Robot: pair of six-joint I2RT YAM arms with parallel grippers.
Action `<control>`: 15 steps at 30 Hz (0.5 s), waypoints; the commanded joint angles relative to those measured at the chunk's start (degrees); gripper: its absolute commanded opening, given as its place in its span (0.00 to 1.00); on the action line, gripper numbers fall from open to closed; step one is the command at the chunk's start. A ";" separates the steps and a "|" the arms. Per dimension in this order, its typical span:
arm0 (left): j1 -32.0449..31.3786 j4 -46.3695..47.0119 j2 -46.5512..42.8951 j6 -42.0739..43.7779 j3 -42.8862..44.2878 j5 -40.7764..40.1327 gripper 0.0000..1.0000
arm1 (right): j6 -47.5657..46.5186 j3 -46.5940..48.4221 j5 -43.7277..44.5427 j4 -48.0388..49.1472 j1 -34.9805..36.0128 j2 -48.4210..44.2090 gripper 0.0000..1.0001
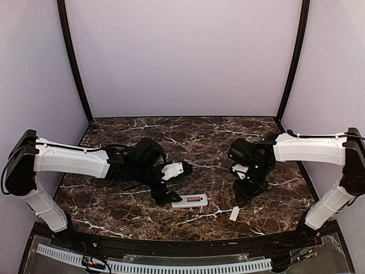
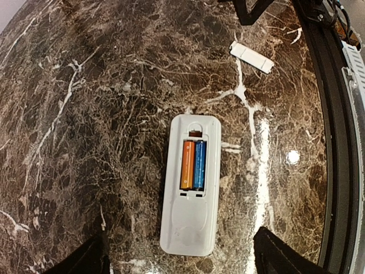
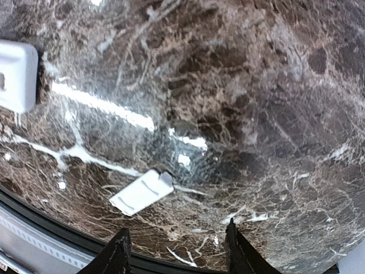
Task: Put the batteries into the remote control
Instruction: Pick up the battery cover at the center of the board.
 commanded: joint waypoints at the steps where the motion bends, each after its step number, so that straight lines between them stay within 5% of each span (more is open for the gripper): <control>1: -0.57 -0.75 -2.80 -1.71 -1.38 0.31 0.86 | -11.69 8.65 -4.98 -4.17 -0.99 6.30 0.52; 6: -1.03 -0.18 -5.05 -2.62 -2.53 -1.29 0.86 | -24.38 16.52 -5.99 -3.28 1.57 9.74 0.64; 10: -1.38 -0.59 -7.66 -2.38 -3.68 -2.81 0.86 | -38.30 10.90 1.03 -1.28 5.34 7.61 0.66; 15: -1.47 0.64 -10.72 -1.49 -6.04 -4.74 0.86 | -41.03 5.68 2.77 0.10 7.17 9.27 0.64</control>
